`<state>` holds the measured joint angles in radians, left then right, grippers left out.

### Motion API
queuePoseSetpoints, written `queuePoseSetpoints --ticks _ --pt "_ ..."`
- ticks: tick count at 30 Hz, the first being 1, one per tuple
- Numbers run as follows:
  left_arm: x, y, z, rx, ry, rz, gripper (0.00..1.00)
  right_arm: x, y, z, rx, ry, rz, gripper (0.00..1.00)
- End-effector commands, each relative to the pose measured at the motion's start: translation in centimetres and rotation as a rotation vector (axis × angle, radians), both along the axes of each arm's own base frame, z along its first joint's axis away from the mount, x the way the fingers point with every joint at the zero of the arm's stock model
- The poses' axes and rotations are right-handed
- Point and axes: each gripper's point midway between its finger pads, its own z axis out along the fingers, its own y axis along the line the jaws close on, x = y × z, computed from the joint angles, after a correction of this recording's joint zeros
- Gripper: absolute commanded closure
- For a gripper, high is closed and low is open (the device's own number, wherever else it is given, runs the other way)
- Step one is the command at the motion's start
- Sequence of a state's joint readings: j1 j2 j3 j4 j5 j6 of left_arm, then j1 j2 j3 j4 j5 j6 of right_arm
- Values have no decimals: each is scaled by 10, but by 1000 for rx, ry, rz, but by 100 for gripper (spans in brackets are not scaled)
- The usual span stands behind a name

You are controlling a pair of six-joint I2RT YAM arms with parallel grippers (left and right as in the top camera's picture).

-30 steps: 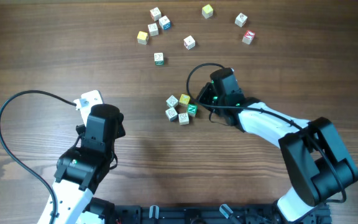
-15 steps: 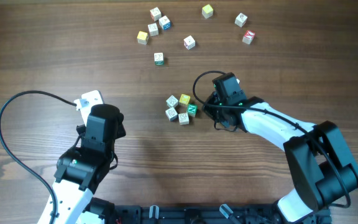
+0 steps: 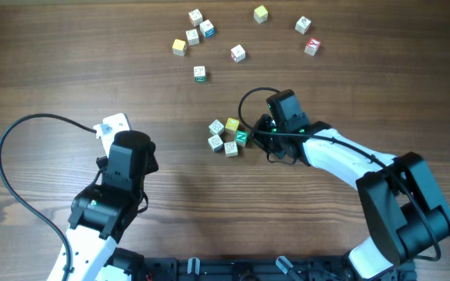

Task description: Form a circle

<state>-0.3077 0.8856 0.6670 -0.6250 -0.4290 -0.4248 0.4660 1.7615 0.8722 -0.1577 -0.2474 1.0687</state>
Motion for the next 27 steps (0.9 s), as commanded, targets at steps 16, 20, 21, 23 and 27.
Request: queuePoseSetpoints --ticks 16,20,21,23,27 --pt "2 -3 2 -19 -7 -4 96 1 13 12 32 -47 45 95" --pt "2 -3 2 -19 -7 -3 96 2 12 13 29 -52 43 96" --pt "2 -3 2 -19 -8 -3 96 2 12 12 28 -52 42 96" --pt "2 -3 2 -19 -7 -3 96 2 12 12 27 -52 43 96" --pt "2 -3 2 -19 -7 -3 96 1 5 8 -5 -41 27 95"
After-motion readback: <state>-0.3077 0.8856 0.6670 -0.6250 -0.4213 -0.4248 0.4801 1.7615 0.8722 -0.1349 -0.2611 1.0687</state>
